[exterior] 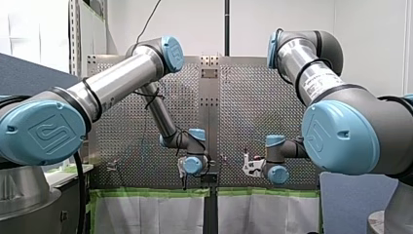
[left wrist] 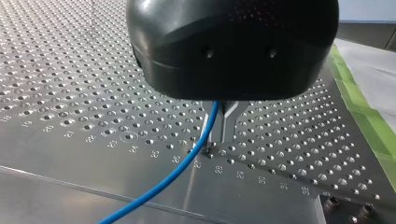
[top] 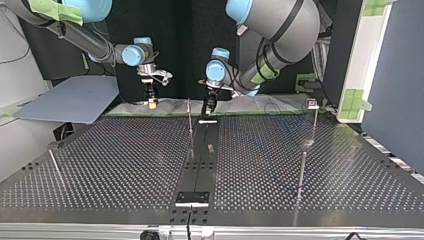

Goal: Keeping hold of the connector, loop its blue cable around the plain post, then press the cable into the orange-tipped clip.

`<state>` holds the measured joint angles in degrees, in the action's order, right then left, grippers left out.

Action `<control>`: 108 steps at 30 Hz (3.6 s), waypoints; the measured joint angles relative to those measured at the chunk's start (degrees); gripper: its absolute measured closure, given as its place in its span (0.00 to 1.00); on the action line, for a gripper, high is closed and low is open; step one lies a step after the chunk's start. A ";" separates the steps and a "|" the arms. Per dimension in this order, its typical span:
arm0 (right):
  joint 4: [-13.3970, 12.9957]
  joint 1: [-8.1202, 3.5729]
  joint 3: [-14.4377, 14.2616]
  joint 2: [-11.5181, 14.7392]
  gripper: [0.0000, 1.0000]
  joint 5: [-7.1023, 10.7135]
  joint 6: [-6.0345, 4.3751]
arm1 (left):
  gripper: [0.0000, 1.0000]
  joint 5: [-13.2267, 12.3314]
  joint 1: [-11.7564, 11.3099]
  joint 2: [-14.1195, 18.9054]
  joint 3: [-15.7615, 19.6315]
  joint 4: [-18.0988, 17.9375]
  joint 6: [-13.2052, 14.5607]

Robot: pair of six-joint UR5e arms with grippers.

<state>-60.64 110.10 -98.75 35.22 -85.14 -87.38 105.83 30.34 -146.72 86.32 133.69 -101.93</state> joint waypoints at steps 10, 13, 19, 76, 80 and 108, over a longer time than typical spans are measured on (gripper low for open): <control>0.80 -0.02 0.00 0.00 1.00 0.05 0.06 | 0.32 -0.39 0.00 0.01 -0.02 0.79 1.43; 1.06 0.04 0.00 -0.01 1.00 0.05 0.18 | 0.20 -0.16 -0.03 0.01 -0.02 1.64 2.78; 1.52 0.28 0.00 -0.07 1.00 0.05 0.40 | 0.01 -0.05 -0.34 0.07 0.03 4.39 5.91; 5.60 4.79 -0.97 -0.10 1.00 5.34 5.01 | 0.01 1.34 4.60 12.44 25.55 -3.80 11.50; 5.54 4.80 -0.97 -0.19 1.00 5.64 4.86 | 0.01 1.25 4.49 12.46 25.49 -3.93 11.07; 5.05 4.60 -0.63 -1.81 1.00 5.68 4.75 | 0.01 -5.21 4.80 12.44 19.86 -1.84 8.97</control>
<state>-55.58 114.70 -99.38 33.40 -79.46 -82.63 100.62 35.14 -134.28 106.18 131.86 -92.96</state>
